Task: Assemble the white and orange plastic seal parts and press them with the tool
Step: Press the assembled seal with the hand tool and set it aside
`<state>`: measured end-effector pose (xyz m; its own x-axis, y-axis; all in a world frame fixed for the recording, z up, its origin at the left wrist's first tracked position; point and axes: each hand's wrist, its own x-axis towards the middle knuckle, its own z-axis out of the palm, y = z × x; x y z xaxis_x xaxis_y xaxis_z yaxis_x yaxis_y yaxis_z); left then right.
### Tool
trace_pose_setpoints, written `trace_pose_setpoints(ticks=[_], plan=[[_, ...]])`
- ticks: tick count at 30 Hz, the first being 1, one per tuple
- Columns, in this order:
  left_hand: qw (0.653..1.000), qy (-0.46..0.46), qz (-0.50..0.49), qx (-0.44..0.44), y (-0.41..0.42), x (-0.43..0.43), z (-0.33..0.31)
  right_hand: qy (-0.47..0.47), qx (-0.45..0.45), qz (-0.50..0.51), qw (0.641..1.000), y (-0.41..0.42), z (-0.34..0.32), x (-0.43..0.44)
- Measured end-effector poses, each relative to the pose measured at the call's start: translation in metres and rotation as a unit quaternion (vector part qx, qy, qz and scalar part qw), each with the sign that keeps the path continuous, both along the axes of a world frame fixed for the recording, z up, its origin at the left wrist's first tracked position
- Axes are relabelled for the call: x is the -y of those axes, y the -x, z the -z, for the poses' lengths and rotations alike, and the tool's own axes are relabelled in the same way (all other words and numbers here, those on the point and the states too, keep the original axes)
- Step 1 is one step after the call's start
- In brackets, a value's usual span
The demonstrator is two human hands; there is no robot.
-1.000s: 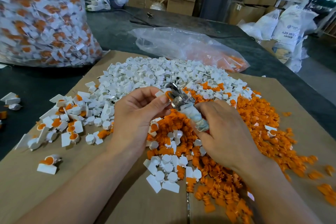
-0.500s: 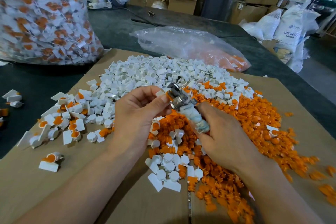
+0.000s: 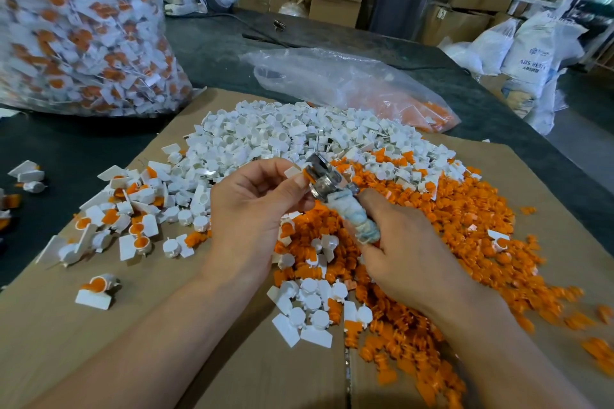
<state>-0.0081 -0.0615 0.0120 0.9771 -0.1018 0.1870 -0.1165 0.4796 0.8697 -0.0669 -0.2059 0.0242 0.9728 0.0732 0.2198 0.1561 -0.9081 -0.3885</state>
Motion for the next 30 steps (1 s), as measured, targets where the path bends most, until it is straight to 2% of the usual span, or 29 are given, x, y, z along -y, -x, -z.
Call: trace_pose_setpoints(ticks=[9,30], plan=[[1.0,-0.002,-0.014,0.009,-0.0002,0.0013,0.0027,0.029,-0.014,0.008,0.999,0.0006,-0.0023,-0.0038],[0.999,0.003,-0.035,0.018,0.0012,0.002,0.0002,0.007,-0.022,-0.009,1.0,-0.0009,0.0011,-0.0045]])
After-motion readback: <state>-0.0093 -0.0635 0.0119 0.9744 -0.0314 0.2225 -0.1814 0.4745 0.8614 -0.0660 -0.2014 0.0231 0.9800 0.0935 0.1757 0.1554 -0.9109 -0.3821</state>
